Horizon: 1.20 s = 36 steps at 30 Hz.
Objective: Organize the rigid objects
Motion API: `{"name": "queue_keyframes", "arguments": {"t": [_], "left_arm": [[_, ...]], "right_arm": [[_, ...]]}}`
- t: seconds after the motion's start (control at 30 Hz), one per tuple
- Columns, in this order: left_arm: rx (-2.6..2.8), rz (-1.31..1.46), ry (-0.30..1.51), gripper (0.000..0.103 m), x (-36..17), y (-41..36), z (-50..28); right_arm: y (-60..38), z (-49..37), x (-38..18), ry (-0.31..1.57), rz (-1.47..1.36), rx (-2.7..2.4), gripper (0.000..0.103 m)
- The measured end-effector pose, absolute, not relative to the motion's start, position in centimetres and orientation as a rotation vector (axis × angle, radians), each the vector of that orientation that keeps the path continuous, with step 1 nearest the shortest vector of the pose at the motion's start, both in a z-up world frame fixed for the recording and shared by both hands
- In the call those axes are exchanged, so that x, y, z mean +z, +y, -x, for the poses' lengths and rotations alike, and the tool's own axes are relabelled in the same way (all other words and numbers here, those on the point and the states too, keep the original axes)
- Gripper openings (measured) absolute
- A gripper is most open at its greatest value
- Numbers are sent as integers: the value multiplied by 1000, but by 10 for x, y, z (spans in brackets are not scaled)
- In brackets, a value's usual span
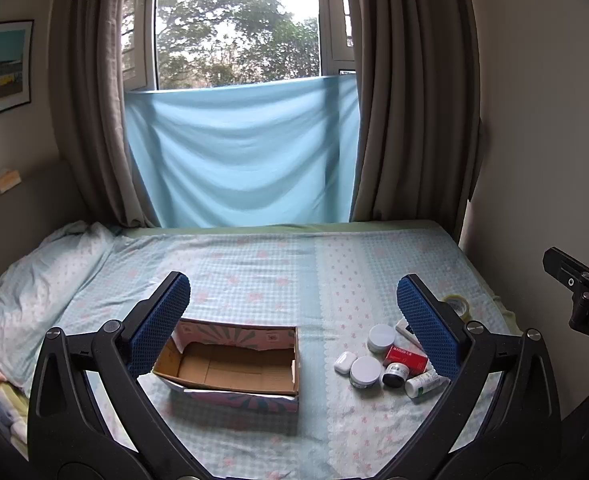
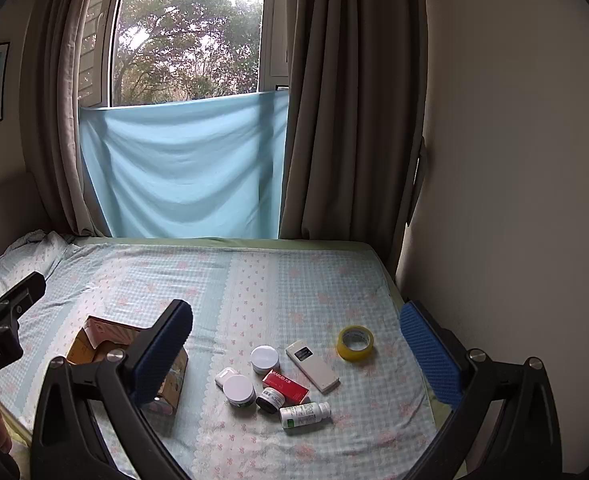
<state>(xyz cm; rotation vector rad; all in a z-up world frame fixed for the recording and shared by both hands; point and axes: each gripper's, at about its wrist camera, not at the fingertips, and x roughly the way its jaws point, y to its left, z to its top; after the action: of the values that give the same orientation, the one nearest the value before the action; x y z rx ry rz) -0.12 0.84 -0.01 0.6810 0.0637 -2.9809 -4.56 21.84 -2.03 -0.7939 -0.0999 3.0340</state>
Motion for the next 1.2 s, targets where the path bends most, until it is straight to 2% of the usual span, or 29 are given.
{"name": "queue_keyframes", "arguments": {"t": [1.2], "left_arm": [[-2981,-619,86,103,4,15,1]], "right_arm": [[228,41,-19,-96,785,3019,103]]}}
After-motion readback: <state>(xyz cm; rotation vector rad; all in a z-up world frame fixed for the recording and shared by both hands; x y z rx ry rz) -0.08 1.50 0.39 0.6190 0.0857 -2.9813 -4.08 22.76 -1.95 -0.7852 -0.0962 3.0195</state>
